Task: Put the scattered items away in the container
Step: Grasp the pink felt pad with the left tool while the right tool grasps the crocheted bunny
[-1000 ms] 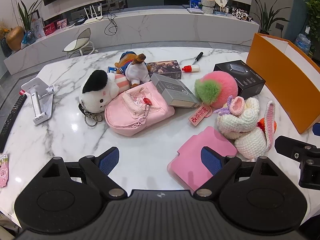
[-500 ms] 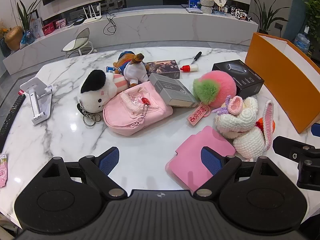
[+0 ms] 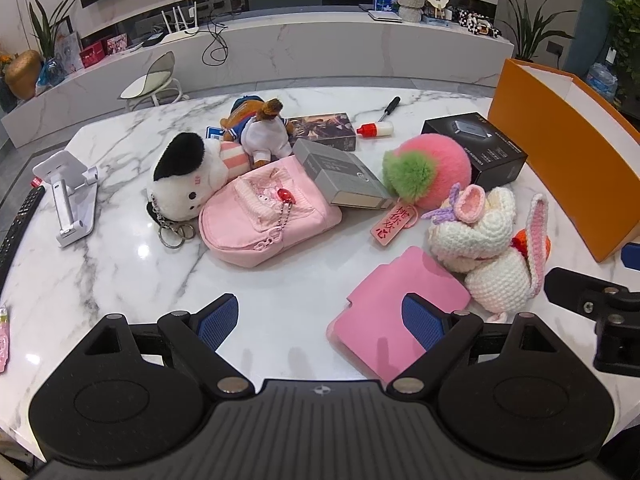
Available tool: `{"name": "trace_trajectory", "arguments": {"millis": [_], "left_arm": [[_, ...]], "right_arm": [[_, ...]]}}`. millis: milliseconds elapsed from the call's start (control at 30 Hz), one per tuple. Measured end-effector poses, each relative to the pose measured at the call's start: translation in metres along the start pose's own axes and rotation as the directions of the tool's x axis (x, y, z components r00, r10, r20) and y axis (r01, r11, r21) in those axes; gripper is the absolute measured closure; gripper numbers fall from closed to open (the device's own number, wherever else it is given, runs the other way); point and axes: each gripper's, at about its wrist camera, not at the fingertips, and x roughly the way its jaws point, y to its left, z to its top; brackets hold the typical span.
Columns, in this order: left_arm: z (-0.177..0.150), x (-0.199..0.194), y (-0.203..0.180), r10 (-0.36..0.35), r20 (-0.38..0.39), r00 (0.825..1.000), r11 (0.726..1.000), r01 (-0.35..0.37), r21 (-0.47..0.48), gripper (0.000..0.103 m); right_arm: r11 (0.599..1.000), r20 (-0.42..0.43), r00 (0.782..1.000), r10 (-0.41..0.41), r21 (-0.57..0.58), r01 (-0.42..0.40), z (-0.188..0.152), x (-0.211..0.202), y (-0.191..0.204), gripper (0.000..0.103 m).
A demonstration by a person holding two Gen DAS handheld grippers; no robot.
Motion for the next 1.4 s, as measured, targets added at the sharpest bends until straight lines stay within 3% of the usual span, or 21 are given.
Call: {"name": "trace_trajectory", "arguments": {"millis": [267, 533, 700, 900, 1067, 1200, 1400], "left_arm": [[-0.003, 0.011, 0.001, -0.024, 0.0, 1.0, 1.0, 0.024, 0.003, 0.0], [-0.01, 0.028, -0.019, -0.086, -0.014, 0.996, 0.989, 0.087, 0.117, 0.0], [-0.012, 0.033, -0.025, -0.142, -0.014, 0.99, 0.98, 0.143, 0.137, 0.0], [-0.013, 0.045, -0.021, -0.182, -0.029, 0.983, 0.976, 0.184, 0.117, 0.0], [-0.013, 0.055, -0.017, -0.216, -0.041, 0.976, 0.971, 0.219, 0.101, 0.0], [-0.016, 0.06, -0.021, -0.217, -0.039, 0.975, 0.966, 0.221, 0.133, 0.003], [-0.021, 0.068, -0.028, -0.217, -0.036, 0.975, 0.958, 0.22, 0.185, 0.0]], "right_arm": [[1.0, 0.003, 1.0, 0.015, 0.014, -0.015, 0.001, 0.01, -0.01, 0.0], [0.999, 0.013, 0.999, 0.038, 0.037, -0.038, 0.003, 0.022, -0.025, 0.001], [0.998, -0.004, 1.0, 0.022, 0.064, -0.022, 0.006, 0.031, -0.03, 0.002], [0.998, -0.019, 0.999, 0.047, 0.045, -0.046, 0.004, 0.039, -0.026, 0.018], [0.998, -0.022, 0.998, 0.06, 0.02, -0.06, 0.002, 0.044, -0.022, 0.018], [0.998, -0.022, 0.998, 0.065, 0.004, -0.065, 0.001, 0.047, -0.02, 0.018], [0.997, -0.023, 0.997, 0.072, -0.02, -0.072, -0.001, 0.053, -0.016, 0.018]]}}
